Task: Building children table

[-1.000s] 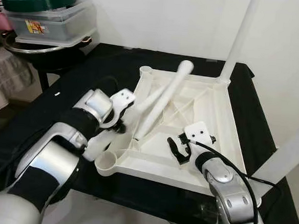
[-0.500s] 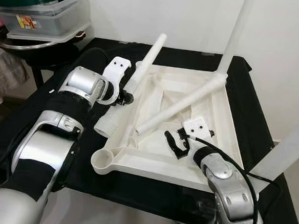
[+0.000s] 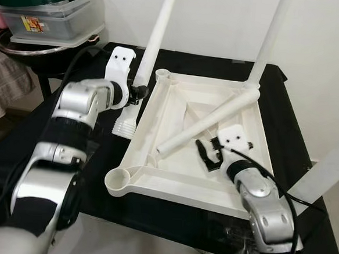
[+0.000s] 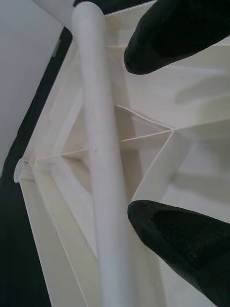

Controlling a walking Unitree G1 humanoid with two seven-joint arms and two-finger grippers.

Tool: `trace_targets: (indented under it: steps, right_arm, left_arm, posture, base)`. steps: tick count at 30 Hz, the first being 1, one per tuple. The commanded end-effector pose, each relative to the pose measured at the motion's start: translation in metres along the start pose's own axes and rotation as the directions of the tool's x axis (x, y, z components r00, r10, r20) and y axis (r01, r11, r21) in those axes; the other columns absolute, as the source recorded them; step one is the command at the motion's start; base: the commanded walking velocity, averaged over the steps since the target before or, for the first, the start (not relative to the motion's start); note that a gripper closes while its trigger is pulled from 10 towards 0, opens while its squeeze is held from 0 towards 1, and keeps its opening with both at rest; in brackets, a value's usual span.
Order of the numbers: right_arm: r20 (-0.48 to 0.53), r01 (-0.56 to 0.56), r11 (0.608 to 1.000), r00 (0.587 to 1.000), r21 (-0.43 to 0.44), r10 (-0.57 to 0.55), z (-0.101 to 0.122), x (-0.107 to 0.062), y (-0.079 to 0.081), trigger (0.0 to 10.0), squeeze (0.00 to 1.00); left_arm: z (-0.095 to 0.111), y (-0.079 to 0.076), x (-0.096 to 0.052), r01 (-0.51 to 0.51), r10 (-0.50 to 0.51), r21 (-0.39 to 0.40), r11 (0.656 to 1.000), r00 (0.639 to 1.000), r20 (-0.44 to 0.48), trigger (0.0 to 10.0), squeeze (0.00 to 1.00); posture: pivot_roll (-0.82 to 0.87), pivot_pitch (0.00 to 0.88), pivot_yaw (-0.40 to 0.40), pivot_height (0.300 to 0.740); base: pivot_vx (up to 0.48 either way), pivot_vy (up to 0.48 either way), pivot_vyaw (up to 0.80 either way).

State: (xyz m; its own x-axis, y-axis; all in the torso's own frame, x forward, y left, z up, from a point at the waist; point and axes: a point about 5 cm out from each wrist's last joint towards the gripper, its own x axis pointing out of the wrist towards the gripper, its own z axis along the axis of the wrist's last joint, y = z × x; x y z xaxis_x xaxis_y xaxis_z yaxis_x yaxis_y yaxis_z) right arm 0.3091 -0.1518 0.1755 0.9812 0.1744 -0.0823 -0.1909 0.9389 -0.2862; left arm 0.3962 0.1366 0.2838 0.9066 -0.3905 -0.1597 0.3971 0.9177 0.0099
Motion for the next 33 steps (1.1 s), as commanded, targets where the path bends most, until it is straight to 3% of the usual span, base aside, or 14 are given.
trace_targets:
  steps: [1, 3, 6, 12, 16, 17, 18, 19, 22, 23, 24, 25, 30, 33]
  right_arm:
    - [0.055, -0.034, 0.996, 0.998, 0.078, 0.029, 0.009, 0.002, 0.002, 10.0, 0.00]
    - [0.128, -0.089, 0.986, 0.989, 0.139, 0.071, 0.021, 0.001, 0.007, 10.0, 0.00]
    - [0.344, -0.331, 0.904, 0.910, 0.272, 0.230, 0.051, -0.008, 0.016, 10.0, 0.00]
    - [0.433, -0.479, 0.829, 0.838, 0.288, 0.333, 0.063, -0.015, 0.011, 10.0, 0.00]
    - [0.461, -0.624, 0.761, 0.736, 0.176, 0.496, 0.070, -0.025, 0.003, 10.0, 0.00]
    - [0.461, -0.624, 0.761, 0.736, 0.176, 0.496, 0.070, -0.025, 0.003, 10.0, 0.00]
    - [0.453, -0.650, 0.747, 0.712, 0.138, 0.536, 0.070, -0.028, 0.001, 10.0, 0.00]
    - [0.442, -0.675, 0.731, 0.689, 0.101, 0.575, 0.069, -0.031, -0.002, 10.0, 0.00]
    - [0.431, -0.697, 0.714, 0.667, 0.072, 0.608, 0.069, -0.034, -0.007, 10.0, 0.00]
    - [0.422, -0.707, 0.705, 0.656, 0.054, 0.626, 0.069, -0.035, -0.011, 10.0, 0.00]
    - [0.414, -0.711, 0.702, 0.651, 0.039, 0.636, 0.069, -0.035, -0.014, 10.0, 0.00]
    - [0.407, -0.705, 0.708, 0.656, 0.031, 0.636, 0.070, -0.034, -0.019, 10.0, 0.00]
    - [0.396, -0.697, 0.716, 0.662, 0.015, 0.636, 0.072, -0.031, -0.025, 10.0, 0.00]
    - [0.374, -0.746, 0.666, 0.616, -0.005, 0.693, 0.071, -0.034, -0.020, 10.0, 0.00]
  left_arm:
    - [0.011, -0.004, -0.006, 0.038, -0.039, 0.009, 0.999, 0.992, 0.123, 0.0, 0.00]
    - [0.013, -0.006, -0.011, 0.060, -0.061, 0.014, 0.998, 0.982, 0.176, 0.0, 0.00]
    - [0.013, -0.013, -0.026, 0.133, -0.135, 0.028, 0.991, 0.945, 0.298, 0.0, 0.00]
    - [0.010, -0.021, -0.042, 0.209, -0.215, 0.058, 0.976, 0.897, 0.386, 0.0, 0.00]
    - [0.008, -0.028, -0.062, 0.272, -0.295, 0.121, 0.955, 0.824, 0.484, 0.0, 0.00]
    - [0.008, -0.028, -0.062, 0.272, -0.295, 0.121, 0.955, 0.824, 0.484, 0.0, 0.00]
    - [0.007, -0.029, -0.067, 0.290, -0.311, 0.122, 0.949, 0.804, 0.507, 0.4, 0.00]
    - [0.006, -0.031, -0.071, 0.318, -0.333, 0.123, 0.940, 0.782, 0.527, 3.4, 0.00]
    - [0.005, -0.034, -0.077, 0.344, -0.358, 0.133, 0.930, 0.755, 0.549, 4.3, 0.00]
    - [0.005, -0.037, -0.081, 0.363, -0.374, 0.138, 0.921, 0.733, 0.568, 7.3, 0.00]
    - [0.005, -0.039, -0.084, 0.375, -0.384, 0.142, 0.916, 0.716, 0.583, 7.3, 0.00]
    - [0.004, -0.042, -0.086, 0.389, -0.398, 0.149, 0.909, 0.705, 0.587, 10.0, 0.00]
    - [0.000, -0.047, -0.086, 0.396, -0.406, 0.153, 0.905, 0.702, 0.585, 10.0, 0.00]
    - [-0.008, -0.055, -0.090, 0.432, -0.436, 0.157, 0.888, 0.686, 0.583, 10.0, 0.00]
  posture:
    - [-0.04, 0.071, 0.002, 0.740]
    - [-0.04, 0.071, 0.004, 0.740]
    - [-0.04, 0.071, 0.002, 0.740]
    - [-0.03, 0.070, -0.004, 0.740]
    - [-0.03, 0.070, -0.011, 0.740]
    - [-0.03, 0.070, -0.011, 0.740]
    - [-0.03, 0.070, -0.012, 0.740]
    - [-0.03, 0.068, -0.016, 0.740]
    - [-0.03, 0.069, -0.017, 0.740]
    - [-0.03, 0.068, -0.020, 0.740]
    - [-0.03, 0.068, -0.021, 0.740]
    - [-0.03, 0.068, -0.024, 0.740]
    - [-0.03, 0.067, -0.026, 0.740]
    - [-0.03, 0.065, -0.025, 0.740]
  base:
    - [0.000, 0.000, 0.00]
    - [0.000, 0.000, 0.00]
    - [0.000, 0.000, 0.00]
    - [0.000, 0.000, 0.00]
    - [0.000, 0.000, 0.00]
    - [0.000, 0.000, 0.00]
    - [0.000, 0.000, 0.00]
    - [0.000, 0.000, 0.00]
    - [0.000, 0.000, 0.00]
    - [0.000, 0.000, 0.00]
    - [0.000, 0.000, 0.00]
    - [0.000, 0.000, 0.00]
    - [0.000, 0.000, 0.00]
    - [0.000, 0.000, 0.00]
